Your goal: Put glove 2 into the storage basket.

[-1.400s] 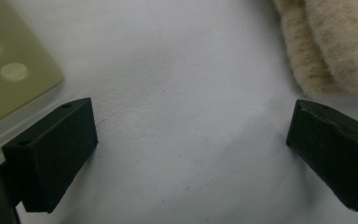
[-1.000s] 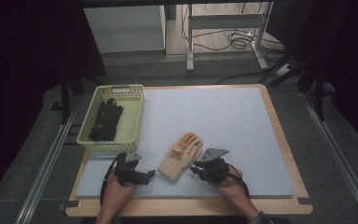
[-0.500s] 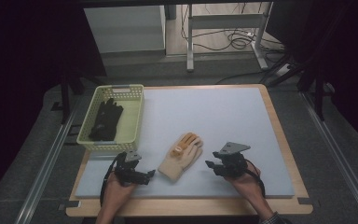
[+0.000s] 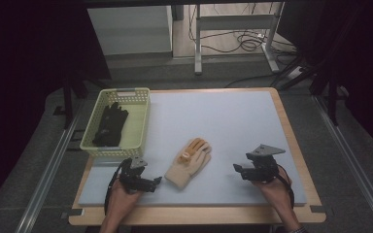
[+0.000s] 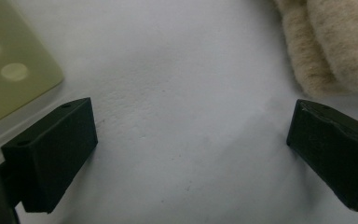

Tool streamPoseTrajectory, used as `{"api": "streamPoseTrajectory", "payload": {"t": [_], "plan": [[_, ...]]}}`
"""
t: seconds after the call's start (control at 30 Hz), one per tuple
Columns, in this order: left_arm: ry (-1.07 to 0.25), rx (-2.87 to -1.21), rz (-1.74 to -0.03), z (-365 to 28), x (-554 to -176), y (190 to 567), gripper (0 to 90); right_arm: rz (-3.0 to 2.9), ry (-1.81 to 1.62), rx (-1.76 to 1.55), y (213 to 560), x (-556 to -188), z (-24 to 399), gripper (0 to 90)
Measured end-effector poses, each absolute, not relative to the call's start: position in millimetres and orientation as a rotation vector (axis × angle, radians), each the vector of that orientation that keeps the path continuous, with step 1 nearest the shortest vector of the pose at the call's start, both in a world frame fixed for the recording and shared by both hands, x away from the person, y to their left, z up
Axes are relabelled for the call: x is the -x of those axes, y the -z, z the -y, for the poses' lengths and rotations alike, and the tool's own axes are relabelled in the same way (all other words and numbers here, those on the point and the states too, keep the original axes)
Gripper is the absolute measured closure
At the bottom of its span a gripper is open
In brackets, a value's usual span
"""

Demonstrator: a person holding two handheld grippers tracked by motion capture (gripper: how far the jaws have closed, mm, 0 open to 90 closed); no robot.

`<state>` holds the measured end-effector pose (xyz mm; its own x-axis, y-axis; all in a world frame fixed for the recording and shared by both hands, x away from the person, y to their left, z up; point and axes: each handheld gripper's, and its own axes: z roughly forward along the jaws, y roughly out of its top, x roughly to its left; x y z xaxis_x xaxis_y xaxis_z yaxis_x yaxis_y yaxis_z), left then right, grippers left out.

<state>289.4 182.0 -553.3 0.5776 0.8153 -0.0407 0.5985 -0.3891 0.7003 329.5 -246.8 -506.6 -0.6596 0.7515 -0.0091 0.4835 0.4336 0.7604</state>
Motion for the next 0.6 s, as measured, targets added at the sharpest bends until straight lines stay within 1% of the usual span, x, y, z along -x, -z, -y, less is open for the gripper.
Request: {"api": "streamPoseTrajectory", "payload": {"t": [0.1,0.17,0.3,0.5,0.6], "plan": [[-0.409,-2.128,-1.124,-182,-289,553,0.8,-2.326,-1.061,-1.071,508,-330,254,26.2],[-0.410,-2.129,-1.124,-182,-289,553,0.8,-2.295,-1.043,-1.090,511,-331,266,21.4],[-0.404,-2.131,-1.126,-182,-290,553,0.8,-2.275,-1.004,-1.131,517,-334,280,15.9],[-0.393,-2.125,-1.133,-182,-291,553,0.9,-2.288,-0.923,-1.173,529,-339,290,9.8],[-0.394,-2.124,-1.133,-182,-290,553,0.9,-2.281,-0.942,-1.183,530,-339,292,9.4]]}}
